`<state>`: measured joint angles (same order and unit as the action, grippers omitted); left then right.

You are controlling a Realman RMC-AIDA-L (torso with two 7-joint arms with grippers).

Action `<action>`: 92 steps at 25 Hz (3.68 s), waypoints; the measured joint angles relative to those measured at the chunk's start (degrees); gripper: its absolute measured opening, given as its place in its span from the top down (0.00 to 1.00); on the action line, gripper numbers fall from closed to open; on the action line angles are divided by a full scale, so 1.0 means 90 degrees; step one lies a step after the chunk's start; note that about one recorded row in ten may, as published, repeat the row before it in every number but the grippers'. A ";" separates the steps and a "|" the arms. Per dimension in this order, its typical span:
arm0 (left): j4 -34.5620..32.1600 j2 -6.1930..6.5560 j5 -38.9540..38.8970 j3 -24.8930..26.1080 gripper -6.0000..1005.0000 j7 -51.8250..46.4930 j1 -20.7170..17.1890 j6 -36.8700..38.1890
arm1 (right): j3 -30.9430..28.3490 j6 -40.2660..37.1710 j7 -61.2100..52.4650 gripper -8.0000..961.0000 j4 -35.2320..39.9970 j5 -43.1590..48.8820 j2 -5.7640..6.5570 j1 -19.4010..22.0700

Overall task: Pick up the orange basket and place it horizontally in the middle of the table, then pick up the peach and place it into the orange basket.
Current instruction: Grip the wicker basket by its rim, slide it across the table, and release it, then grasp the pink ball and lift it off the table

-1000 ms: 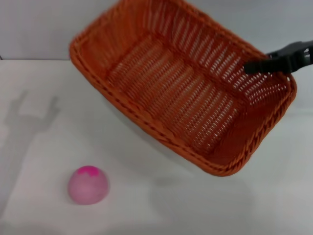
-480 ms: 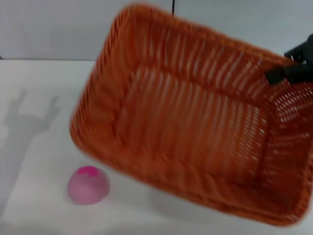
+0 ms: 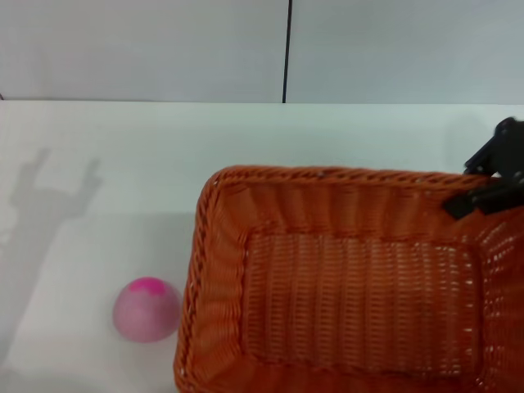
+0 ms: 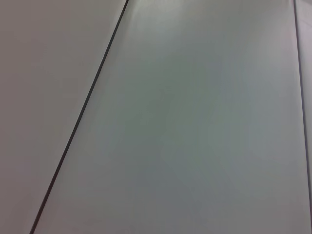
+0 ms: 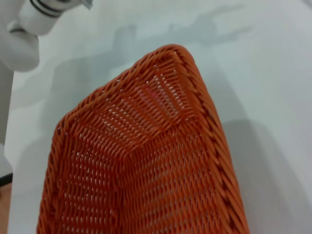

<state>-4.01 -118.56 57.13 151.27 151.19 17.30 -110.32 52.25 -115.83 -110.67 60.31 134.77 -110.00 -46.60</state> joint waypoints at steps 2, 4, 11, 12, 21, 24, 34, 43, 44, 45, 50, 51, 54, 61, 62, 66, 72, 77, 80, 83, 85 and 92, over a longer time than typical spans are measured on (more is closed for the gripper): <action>0.0001 0.0000 0.0000 0.0000 0.15 -0.0001 0.0010 0.0005 | 0.0015 0.0099 0.0048 0.84 -0.0091 0.0116 -0.0067 -0.0034; 0.0006 0.0000 0.0001 -0.0001 0.15 -0.0002 0.0017 0.0016 | 0.0115 0.0398 0.0145 0.84 -0.0362 0.0300 -0.0188 -0.0108; 0.0015 0.0000 0.0000 0.0000 0.15 -0.0011 0.0026 0.0031 | 0.0564 0.1358 0.0412 0.84 -0.1308 0.0391 -0.0332 -0.0441; 0.0014 0.0000 0.0001 -0.0001 0.15 -0.0011 0.0026 0.0031 | 0.0569 0.1411 0.0462 0.84 -0.1407 0.0391 -0.0336 -0.0489; -0.0010 0.0000 0.0000 -0.0001 0.15 -0.0022 0.0005 0.0041 | 0.0567 0.1685 0.0736 0.84 -0.1618 0.0367 -0.0424 -0.0816; -0.0020 0.0000 0.0001 0.0000 0.15 -0.0022 0.0011 0.0047 | 0.0575 0.1816 0.0763 0.84 -0.1717 0.0364 -0.0455 -0.0866; -0.0041 0.0000 0.0001 0.0000 0.15 -0.0022 0.0021 0.0052 | 0.0519 0.2077 0.0765 0.84 -0.2259 0.0365 -0.0526 -0.1058; -0.0042 0.0000 0.0010 -0.0001 0.15 -0.0022 0.0025 0.0052 | 0.0228 0.2139 0.0713 0.58 -0.2187 0.0347 -0.0519 -0.0935; -0.0042 0.0000 0.0009 -0.0001 0.15 -0.0022 0.0018 0.0051 | 0.0149 0.2140 0.0714 0.56 -0.2129 0.0347 -0.0520 -0.0899; -0.0043 0.0000 0.0008 0.0000 0.15 -0.0022 0.0014 0.0051 | -0.0046 0.2144 0.0724 0.54 -0.1945 0.0336 -0.0538 -0.0795; 0.0015 0.0004 0.0037 -0.0034 0.15 -0.0022 -0.0066 0.0040 | -0.0502 0.2154 0.0930 0.47 -0.1199 -0.0409 -0.0585 -0.0151; 0.0015 0.0004 0.0037 -0.0034 0.15 -0.0022 -0.0066 0.0040 | -0.0502 0.2154 0.0930 0.47 -0.1199 -0.0409 -0.0585 -0.0151; 0.0049 0.0019 0.0030 -0.0027 0.16 -0.0044 -0.0202 -0.0038 | -0.0730 0.2165 0.1282 0.47 -0.0849 -0.1603 -0.0589 0.0550; 0.1213 0.0066 0.0066 -0.0388 0.16 -0.1846 -0.0749 0.0349 | -0.1045 0.2139 0.2720 0.47 -0.1027 -0.4892 -0.0883 0.2527; 0.1522 0.0097 0.0070 -0.0596 0.16 -0.2148 -0.0845 0.0500 | -0.1048 0.2136 0.3071 0.47 -0.1151 -0.5306 -0.0959 0.2818; 0.2261 0.0411 0.0236 -0.1474 0.16 -0.2934 -0.1094 0.0871 | -0.1121 0.2056 0.4485 0.47 -0.2295 -0.6740 -0.0970 0.3455; 0.2610 0.1333 0.1860 -0.1928 0.16 -0.3533 -0.1047 0.0918 | -0.2272 0.1458 0.6206 0.47 -0.3758 -0.7417 -0.0972 0.3813; 0.2909 0.1647 0.2817 -0.1949 0.16 -0.3953 -0.1120 0.0842 | -0.3251 0.1178 0.6580 0.47 -0.4217 -0.7426 -0.0961 0.3938; 0.2971 0.1544 0.3409 -0.1916 0.16 -0.3990 -0.1096 0.1039 | -0.3455 0.1175 0.6590 0.47 -0.4311 -0.7428 -0.0965 0.3984; 0.2960 0.1454 0.3668 -0.1914 0.16 -0.3976 -0.1069 0.1170 | -0.3526 0.1206 0.6609 0.47 -0.4395 -0.7429 -0.0967 0.3967; 0.2997 0.1303 0.3942 -0.1931 0.16 -0.3923 -0.1040 0.1368 | -0.3588 0.1229 0.6614 0.47 -0.4440 -0.7430 -0.0965 0.3940; 0.3004 0.1055 0.4860 -0.1926 0.16 -0.3967 -0.0805 0.1975 | -0.3663 0.1336 0.6623 0.47 -0.4495 -0.7435 -0.0959 0.3880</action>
<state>23.02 -109.07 100.86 133.93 115.49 10.05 -92.54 19.28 -103.81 -51.07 19.86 67.85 -118.63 -11.68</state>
